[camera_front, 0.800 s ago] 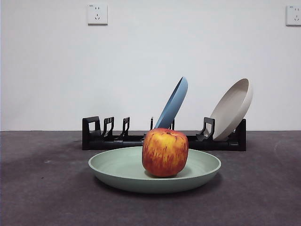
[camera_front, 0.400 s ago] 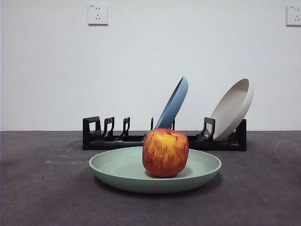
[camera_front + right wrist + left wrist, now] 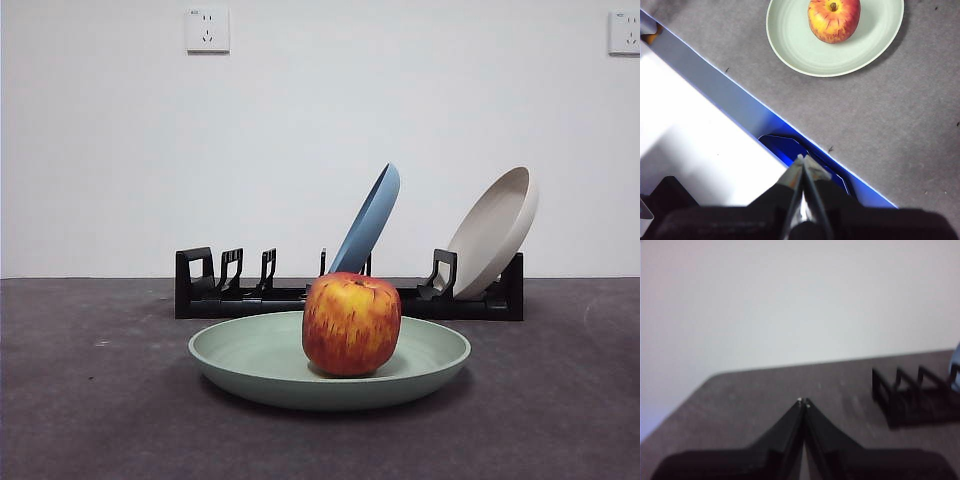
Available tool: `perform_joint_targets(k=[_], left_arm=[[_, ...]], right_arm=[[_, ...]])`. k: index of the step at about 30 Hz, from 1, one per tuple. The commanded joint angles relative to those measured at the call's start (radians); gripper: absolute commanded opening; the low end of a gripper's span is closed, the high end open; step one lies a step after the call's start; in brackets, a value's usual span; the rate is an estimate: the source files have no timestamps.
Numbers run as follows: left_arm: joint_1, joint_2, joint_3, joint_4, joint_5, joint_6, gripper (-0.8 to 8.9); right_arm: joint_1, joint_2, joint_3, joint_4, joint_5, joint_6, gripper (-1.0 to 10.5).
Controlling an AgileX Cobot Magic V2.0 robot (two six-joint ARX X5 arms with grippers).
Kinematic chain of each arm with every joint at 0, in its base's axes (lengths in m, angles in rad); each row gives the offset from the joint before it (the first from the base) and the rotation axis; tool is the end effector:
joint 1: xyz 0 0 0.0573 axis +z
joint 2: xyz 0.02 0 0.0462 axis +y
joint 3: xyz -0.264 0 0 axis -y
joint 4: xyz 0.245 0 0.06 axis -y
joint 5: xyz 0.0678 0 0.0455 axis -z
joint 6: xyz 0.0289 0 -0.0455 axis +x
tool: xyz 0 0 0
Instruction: Take the green plate from the plate rack,put the plate on the table,take the apple from the table,put the apple in the plate
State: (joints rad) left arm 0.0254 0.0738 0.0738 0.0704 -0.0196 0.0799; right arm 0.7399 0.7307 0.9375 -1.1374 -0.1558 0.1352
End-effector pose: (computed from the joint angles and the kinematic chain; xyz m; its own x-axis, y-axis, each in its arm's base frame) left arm 0.0981 0.0031 0.1898 0.9965 0.0449 0.0703 -0.0504 0.9957 0.0782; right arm 0.0770 0.0764 0.3114 0.3312 0.5125 -0.7923 -0.6480 0.7339 0.2038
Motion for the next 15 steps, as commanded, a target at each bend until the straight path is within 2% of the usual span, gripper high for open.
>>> perform_joint_targets(k=[1,4,15], left_arm=[[0.003,-0.022,-0.026,-0.029,-0.002,-0.009,-0.03],[0.003,-0.044,-0.054,-0.05,-0.002,-0.02,-0.03],[0.003,-0.072,-0.069,-0.253,0.008,-0.156,-0.03]], right_arm=[[0.002,-0.001,0.003,0.003,0.002,0.006,0.0],[0.002,-0.001,0.003,0.003,0.002,0.006,0.0],[0.002,-0.001,0.003,0.003,0.002,0.006,0.0]])
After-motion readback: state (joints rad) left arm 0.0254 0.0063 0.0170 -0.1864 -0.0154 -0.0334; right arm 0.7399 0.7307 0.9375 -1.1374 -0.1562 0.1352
